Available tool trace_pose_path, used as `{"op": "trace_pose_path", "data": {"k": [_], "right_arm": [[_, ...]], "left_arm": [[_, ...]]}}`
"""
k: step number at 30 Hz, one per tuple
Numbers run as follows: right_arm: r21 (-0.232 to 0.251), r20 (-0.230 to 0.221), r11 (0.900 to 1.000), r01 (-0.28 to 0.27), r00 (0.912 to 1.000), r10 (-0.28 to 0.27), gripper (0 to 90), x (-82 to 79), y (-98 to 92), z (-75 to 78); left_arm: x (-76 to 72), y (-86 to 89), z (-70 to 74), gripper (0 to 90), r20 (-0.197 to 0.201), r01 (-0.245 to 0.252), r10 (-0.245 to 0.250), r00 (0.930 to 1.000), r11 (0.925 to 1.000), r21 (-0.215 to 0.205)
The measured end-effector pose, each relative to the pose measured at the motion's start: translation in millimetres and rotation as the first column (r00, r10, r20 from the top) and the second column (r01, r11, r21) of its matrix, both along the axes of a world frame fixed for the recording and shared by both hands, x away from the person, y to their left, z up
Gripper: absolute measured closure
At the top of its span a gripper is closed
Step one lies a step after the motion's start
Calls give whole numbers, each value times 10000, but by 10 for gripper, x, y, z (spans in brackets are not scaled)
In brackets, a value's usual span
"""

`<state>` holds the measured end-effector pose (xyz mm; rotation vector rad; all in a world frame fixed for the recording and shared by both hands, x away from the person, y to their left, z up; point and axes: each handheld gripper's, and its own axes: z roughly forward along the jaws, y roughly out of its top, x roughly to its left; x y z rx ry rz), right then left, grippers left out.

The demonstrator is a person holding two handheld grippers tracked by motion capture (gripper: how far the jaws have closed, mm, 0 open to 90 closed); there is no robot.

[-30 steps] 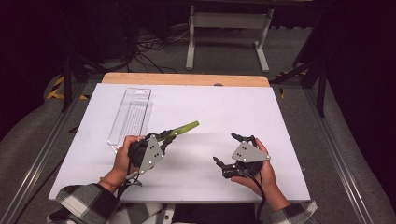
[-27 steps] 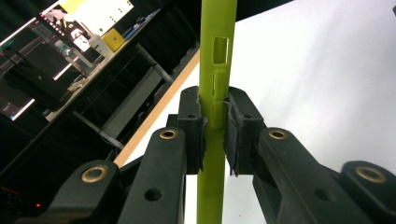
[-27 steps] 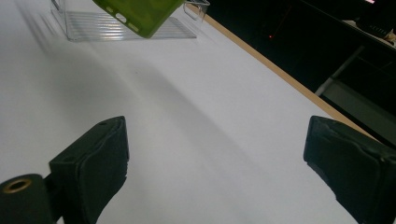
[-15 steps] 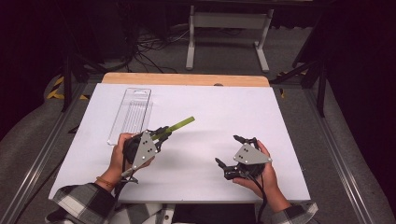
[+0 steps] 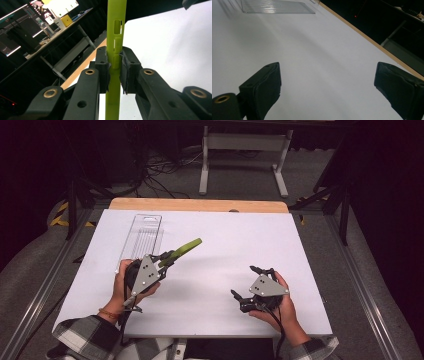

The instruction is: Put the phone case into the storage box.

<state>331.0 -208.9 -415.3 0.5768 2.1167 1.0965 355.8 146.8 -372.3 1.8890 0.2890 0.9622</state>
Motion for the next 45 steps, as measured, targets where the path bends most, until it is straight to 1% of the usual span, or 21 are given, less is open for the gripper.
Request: {"op": "trace_pose_path", "data": {"k": [5, 9, 10, 12, 15, 19, 20, 23, 24, 27, 30, 31, 34, 35, 37, 41, 45], "right_arm": [[-85, -16, 10000, -20, 10000, 20, 81, 11, 7, -26], [-72, -52, 10000, 1, 10000, -2, 81, 22, 3, -38], [-72, -52, 10000, 1, 10000, -2, 81, 22, 3, -38], [-31, -99, 10000, 4, 10000, -5, 81, 31, -2, -52], [-24, -121, 10000, 1, 9999, -1, 81, 40, -2, -69], [-18, -34, 10000, 68, 10000, -68, 84, 42, 5, -80], [2, -14, 10000, 54, 10000, -54, 84, 42, 5, -81], [-1, 18, 10000, 8, 10000, -8, 84, 44, 7, -86], [-5, 16, 10000, 9, 10000, -8, 84, 45, 8, -88], [-24, 20, 10000, 43, 10000, -42, 84, 46, 12, -94], [-48, 1, 10000, 23, 10000, -23, 84, 48, 13, -95], [-60, -17, 10000, 9, 10000, -9, 85, 50, 13, -98], [-178, -127, 9998, -31, 9999, 28, 85, 59, 18, -108], [-195, -143, 9998, -43, 9999, 40, 85, 58, 21, -112], [-235, -128, 9997, -89, 9999, 86, 85, 57, 26, -113], [-153, -85, 9999, -75, 9999, 73, 84, 55, 23, -108], [-116, -47, 9999, -55, 10000, 54, 83, 54, 18, -104]], "left_arm": [[16, 52, 28, 784, -91, -37, 34, 10000, 9995, -313], [31, 107, 53, 785, -216, -67, 53, 9998, 9979, -637], [31, 107, 53, 784, -216, -67, 53, 9998, 9979, -637], [38, 135, 67, 785, -258, -105, 85, 9996, 9969, -774], [49, 176, 86, 784, -335, -116, 84, 9994, 9953, -960], [66, 234, 108, 784, -399, -191, 144, 9991, 9924, -1214], [69, 253, 113, 784, -488, -206, 142, 9987, 9910, -1325], [81, 291, 126, 784, -495, -246, 175, 9986, 9890, -1462], [84, 303, 129, 784, -558, -255, 170, 9983, 9876, -1546], [94, 340, 140, 784, -591, -280, 183, 9981, 9854, -1681], [99, 359, 147, 784, -607, -276, 173, 9980, 9848, -1718], [103, 380, 151, 784, -593, -343, 242, 9979, 9836, -1772], [117, 412, 158, 784, -618, -374, 266, 9977, 9827, -1812], [121, 423, 157, 784, -645, -426, 310, 9974, 9813, -1875], [127, 438, 160, 784, -644, -443, 327, 9974, 9810, -1888], [140, 502, 169, 784, -695, -503, 367, 9969, 9775, -2051], [165, 576, 177, 784, -819, -571, 389, 9959, 9708, -2330]]}}
